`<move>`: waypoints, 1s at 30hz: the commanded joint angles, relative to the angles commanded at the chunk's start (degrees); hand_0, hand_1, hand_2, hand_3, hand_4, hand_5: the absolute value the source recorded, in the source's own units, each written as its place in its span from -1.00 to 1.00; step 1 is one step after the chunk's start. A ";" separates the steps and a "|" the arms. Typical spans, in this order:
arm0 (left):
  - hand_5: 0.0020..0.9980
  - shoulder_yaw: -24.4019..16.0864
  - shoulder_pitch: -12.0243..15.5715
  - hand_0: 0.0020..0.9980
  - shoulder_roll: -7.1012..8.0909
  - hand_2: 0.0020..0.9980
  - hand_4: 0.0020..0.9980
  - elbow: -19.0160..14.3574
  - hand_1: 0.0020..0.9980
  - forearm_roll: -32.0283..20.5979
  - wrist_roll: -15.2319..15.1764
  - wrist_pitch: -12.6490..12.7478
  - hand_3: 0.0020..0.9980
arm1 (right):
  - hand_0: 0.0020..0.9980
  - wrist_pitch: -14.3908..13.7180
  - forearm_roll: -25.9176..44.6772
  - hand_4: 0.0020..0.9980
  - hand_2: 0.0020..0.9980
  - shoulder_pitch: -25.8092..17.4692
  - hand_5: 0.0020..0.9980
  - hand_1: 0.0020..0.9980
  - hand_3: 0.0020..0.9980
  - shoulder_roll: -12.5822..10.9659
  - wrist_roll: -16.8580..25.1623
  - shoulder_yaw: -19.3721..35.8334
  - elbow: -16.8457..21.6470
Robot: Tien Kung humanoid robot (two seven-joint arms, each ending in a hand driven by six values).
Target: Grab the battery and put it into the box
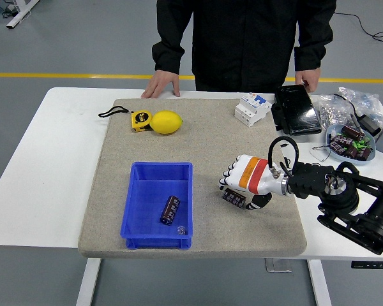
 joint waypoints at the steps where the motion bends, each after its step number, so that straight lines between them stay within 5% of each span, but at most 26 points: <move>1: 0.11 -0.03 0.01 0.46 -0.01 0.42 0.29 0.00 0.38 0.03 0.00 -0.01 0.18 | -0.14 -0.13 0.05 0.83 0.37 -0.04 -0.63 0.13 0.28 0.01 0.05 0.00 -0.02; 4: 0.11 -0.07 0.02 0.46 -0.01 0.42 0.29 0.00 0.38 0.06 -0.01 -0.02 0.18 | -0.14 -0.27 0.31 0.83 0.37 -0.17 -0.63 0.13 0.28 0.06 0.17 0.01 -0.07; 5: 0.11 -0.11 0.03 0.46 -0.01 0.42 0.29 0.00 0.38 0.08 0.00 -0.03 0.19 | -0.19 -0.39 0.38 0.60 0.16 -0.21 -0.76 -0.03 0.05 0.07 0.19 -0.02 -0.07; 11: 0.11 -0.01 0.02 0.46 -0.03 0.42 0.29 0.00 0.38 -0.07 -0.02 -0.02 0.18 | -0.21 -0.68 0.84 0.55 0.06 -0.42 -0.81 -0.10 -0.02 0.23 0.32 -0.19 -0.59; 30: 0.11 -0.62 0.48 0.46 -0.01 0.42 0.29 0.00 0.38 0.73 0.17 -0.14 0.18 | -0.24 -0.34 4.57 0.52 0.00 -1.04 -0.83 -0.14 -0.05 -0.84 -0.47 2.52 1.55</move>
